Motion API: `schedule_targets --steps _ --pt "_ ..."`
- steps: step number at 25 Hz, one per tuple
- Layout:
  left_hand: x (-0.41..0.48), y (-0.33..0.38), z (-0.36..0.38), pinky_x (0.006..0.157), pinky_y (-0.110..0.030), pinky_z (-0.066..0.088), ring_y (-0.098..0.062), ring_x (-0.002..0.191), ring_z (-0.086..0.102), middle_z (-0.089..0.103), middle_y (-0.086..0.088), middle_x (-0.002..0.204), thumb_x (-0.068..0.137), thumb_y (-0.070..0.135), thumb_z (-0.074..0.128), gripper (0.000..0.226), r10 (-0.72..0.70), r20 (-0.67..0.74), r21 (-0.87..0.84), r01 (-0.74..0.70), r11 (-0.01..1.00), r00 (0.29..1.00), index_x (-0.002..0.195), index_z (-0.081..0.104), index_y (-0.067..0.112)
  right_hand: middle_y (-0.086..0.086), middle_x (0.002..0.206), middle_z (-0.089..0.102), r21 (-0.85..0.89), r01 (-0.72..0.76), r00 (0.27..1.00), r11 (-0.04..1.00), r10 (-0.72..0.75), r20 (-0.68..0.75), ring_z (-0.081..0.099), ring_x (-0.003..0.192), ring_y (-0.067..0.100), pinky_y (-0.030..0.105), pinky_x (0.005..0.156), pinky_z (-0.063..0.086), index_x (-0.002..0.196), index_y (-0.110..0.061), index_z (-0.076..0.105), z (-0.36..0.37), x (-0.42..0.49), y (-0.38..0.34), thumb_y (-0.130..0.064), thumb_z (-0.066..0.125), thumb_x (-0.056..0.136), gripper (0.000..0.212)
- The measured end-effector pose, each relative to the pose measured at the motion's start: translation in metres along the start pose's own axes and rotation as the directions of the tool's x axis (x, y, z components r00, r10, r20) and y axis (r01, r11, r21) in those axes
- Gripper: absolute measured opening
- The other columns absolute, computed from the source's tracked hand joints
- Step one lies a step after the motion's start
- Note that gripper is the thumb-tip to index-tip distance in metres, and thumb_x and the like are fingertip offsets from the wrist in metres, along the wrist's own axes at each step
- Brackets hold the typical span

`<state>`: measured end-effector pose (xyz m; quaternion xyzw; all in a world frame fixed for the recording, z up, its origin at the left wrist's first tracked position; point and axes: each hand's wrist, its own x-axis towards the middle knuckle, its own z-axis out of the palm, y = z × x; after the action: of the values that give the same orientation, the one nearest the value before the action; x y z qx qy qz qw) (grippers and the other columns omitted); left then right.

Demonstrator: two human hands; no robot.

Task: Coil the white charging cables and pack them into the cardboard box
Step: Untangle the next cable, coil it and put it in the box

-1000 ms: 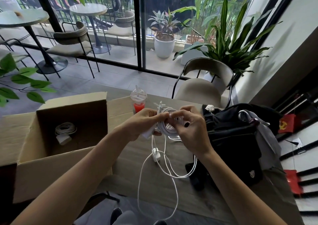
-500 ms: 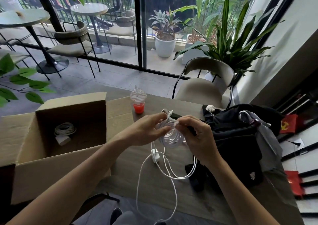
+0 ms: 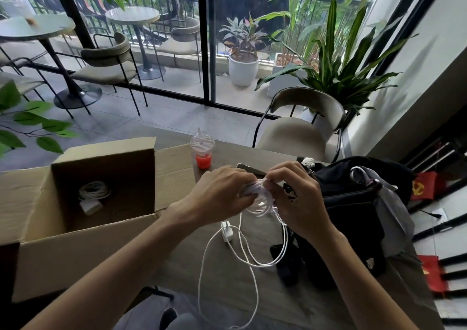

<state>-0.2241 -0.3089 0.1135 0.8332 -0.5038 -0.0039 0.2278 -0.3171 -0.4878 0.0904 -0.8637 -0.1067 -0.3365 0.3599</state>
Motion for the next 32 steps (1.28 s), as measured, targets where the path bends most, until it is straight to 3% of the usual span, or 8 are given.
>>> schedule_targets --steps 5,14,18,21,24,27,29,32 --pt "-0.007 0.005 0.009 0.069 -0.04 0.054 -0.019 0.093 0.058 0.066 0.009 0.105 0.095 0.043 0.052 0.03 -0.074 -0.098 0.111 0.085 0.99 0.992 0.124 0.055 0.034 0.0 0.088 0.068 -0.126 0.05 0.998 0.991 -0.055 -0.043 0.061 0.08 0.019 0.04 0.073 0.05 0.089 -0.005 0.072 0.001 -0.013 -0.007 -0.008 0.071 0.091 0.004" --pt "-0.01 0.017 0.024 0.062 -0.036 0.053 -0.021 0.093 0.06 0.069 0.009 0.111 0.097 0.034 0.05 0.027 0.0 -0.221 0.171 0.038 0.984 0.975 0.118 0.066 0.026 -0.005 0.074 0.071 0.043 -0.357 0.928 0.933 0.349 0.132 0.068 0.068 0.013 0.03 0.065 0.055 0.087 -0.02 0.07 -0.02 0.004 -0.014 -0.015 0.073 0.089 0.007" --pt "-0.011 0.014 0.028 0.061 -0.037 0.053 -0.019 0.091 0.059 0.069 0.008 0.109 0.099 0.039 0.045 0.031 0.064 -0.242 0.161 -0.024 0.987 0.968 0.115 0.067 0.024 0.003 0.08 0.074 0.321 -0.567 0.824 0.759 0.531 0.199 0.07 0.075 0.018 0.032 0.072 0.056 0.088 -0.018 0.072 -0.013 0.0 -0.014 -0.009 0.072 0.088 0.009" --pt "-0.013 0.01 0.032 0.063 -0.039 0.052 -0.018 0.093 0.058 0.068 0.008 0.114 0.101 0.04 0.045 0.032 0.118 -0.229 0.143 -0.086 0.986 0.966 0.115 0.068 0.022 0.001 0.085 0.069 0.362 -0.669 0.743 0.649 0.575 0.341 0.064 0.078 0.018 0.038 0.076 0.053 0.096 -0.02 0.07 -0.018 0.001 -0.005 -0.01 0.074 0.087 0.014" --pt "-0.01 0.006 0.031 0.061 -0.04 0.052 -0.015 0.09 0.058 0.069 0.009 0.107 0.096 0.041 0.053 0.029 0.101 -0.214 0.0 -0.103 0.995 0.972 0.113 0.068 0.022 0.003 0.1 0.072 0.387 -0.712 0.699 0.587 0.534 0.475 0.067 0.096 0.019 0.034 0.089 0.053 0.107 -0.02 0.069 -0.025 0.002 0.003 -0.019 0.072 0.09 0.017" --pt "0.002 0.001 0.03 0.063 -0.043 0.051 -0.02 0.076 0.062 0.07 0.002 0.087 0.09 0.027 0.07 0.017 -0.039 -0.182 -0.406 -0.038 0.913 0.983 0.101 0.07 0.014 0.015 0.101 0.072 0.509 -0.685 0.729 0.521 0.497 0.472 0.068 0.092 0.024 0.034 0.084 0.055 0.11 -0.006 0.068 -0.014 0.003 0.002 -0.032 0.056 0.097 0.031" --pt "0.009 -0.002 0.031 0.063 -0.04 0.051 -0.019 0.071 0.063 0.07 -0.001 0.082 0.091 0.016 0.071 0.012 -0.14 -0.091 -0.659 0.046 0.751 0.986 0.099 0.071 0.008 0.017 0.099 0.074 0.401 -0.624 0.78 0.67 0.511 0.361 0.07 0.091 0.032 0.048 0.086 0.056 0.103 -0.006 0.071 -0.003 0.005 0.004 -0.042 0.047 0.1 0.043" --pt "0.01 -0.011 0.036 0.066 -0.029 0.05 -0.011 0.075 0.061 0.07 -0.003 0.085 0.093 0.006 0.066 0.013 -0.187 0.009 -0.792 0.121 0.598 0.982 0.106 0.069 0.003 0.005 0.089 0.075 0.17 -0.558 0.817 0.812 0.502 0.285 0.071 0.086 0.026 0.055 0.082 0.053 0.099 -0.019 0.073 0.005 0.006 0.01 -0.059 0.04 0.098 0.052"
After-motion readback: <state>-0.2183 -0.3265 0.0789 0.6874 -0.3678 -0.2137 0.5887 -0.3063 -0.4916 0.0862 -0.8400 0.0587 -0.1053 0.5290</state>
